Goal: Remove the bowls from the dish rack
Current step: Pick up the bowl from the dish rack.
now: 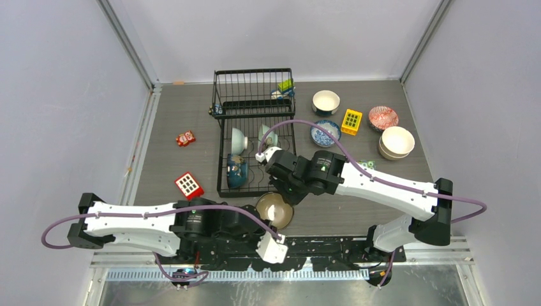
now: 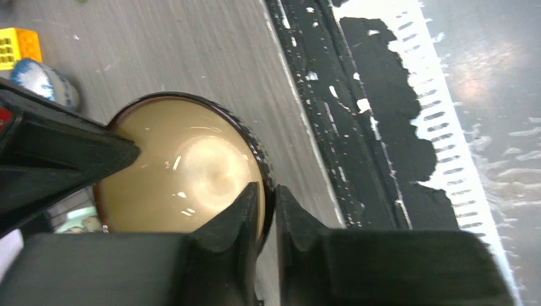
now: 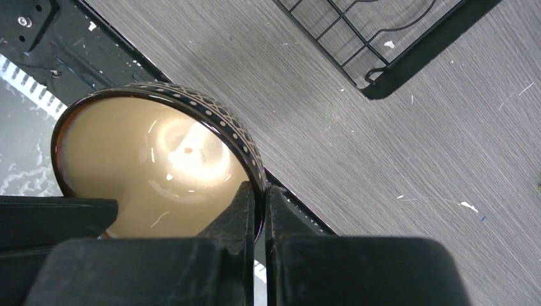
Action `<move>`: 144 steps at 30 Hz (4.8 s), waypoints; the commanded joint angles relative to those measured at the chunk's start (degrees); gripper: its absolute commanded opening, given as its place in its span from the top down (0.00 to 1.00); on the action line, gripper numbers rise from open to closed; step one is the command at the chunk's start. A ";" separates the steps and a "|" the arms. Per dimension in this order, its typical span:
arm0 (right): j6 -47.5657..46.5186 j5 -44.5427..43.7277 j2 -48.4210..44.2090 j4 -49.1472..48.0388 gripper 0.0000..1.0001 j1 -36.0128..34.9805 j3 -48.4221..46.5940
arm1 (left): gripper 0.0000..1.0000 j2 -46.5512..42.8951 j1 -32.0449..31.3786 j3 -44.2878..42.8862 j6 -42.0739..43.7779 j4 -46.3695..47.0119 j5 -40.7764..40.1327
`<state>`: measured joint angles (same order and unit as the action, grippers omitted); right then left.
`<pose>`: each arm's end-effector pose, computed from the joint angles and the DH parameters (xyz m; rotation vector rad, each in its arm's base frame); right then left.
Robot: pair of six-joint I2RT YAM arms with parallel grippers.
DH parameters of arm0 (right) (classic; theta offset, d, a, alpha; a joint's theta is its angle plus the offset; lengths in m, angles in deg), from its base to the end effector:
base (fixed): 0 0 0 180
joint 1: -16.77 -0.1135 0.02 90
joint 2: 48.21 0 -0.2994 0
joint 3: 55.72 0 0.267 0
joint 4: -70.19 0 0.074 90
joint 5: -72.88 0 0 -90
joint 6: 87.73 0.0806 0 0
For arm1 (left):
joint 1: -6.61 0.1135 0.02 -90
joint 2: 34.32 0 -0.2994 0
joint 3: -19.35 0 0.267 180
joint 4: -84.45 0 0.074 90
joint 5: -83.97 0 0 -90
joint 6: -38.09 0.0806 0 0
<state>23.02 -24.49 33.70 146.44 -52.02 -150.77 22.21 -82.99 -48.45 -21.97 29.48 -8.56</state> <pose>0.1209 0.2829 0.3333 -1.0613 2.4835 0.3312 0.0052 -0.2284 0.3087 2.0450 1.2176 -0.4606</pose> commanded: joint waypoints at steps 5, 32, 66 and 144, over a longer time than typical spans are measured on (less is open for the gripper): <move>2.97 -8.34 -4.84 -3.61 0.99 -0.41 0.39 | 0.14 -4.87 -0.05 0.45 -9.93 9.68 -13.22; 28.87 -34.28 -20.15 -8.92 0.99 4.02 18.26 | 0.00 5.94 19.13 -9.15 -98.48 2.27 -35.10; 31.12 -12.43 -16.42 -11.70 0.99 12.58 14.27 | 0.33 22.74 18.31 -22.68 -89.15 -9.57 -36.62; 24.60 -10.88 -14.14 -7.59 0.75 14.30 17.73 | 1.00 21.70 18.34 -20.00 -89.59 -1.53 -31.93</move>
<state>48.23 -33.78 20.67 139.30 -37.86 -133.11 47.15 -64.53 -65.52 -109.99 24.15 -39.18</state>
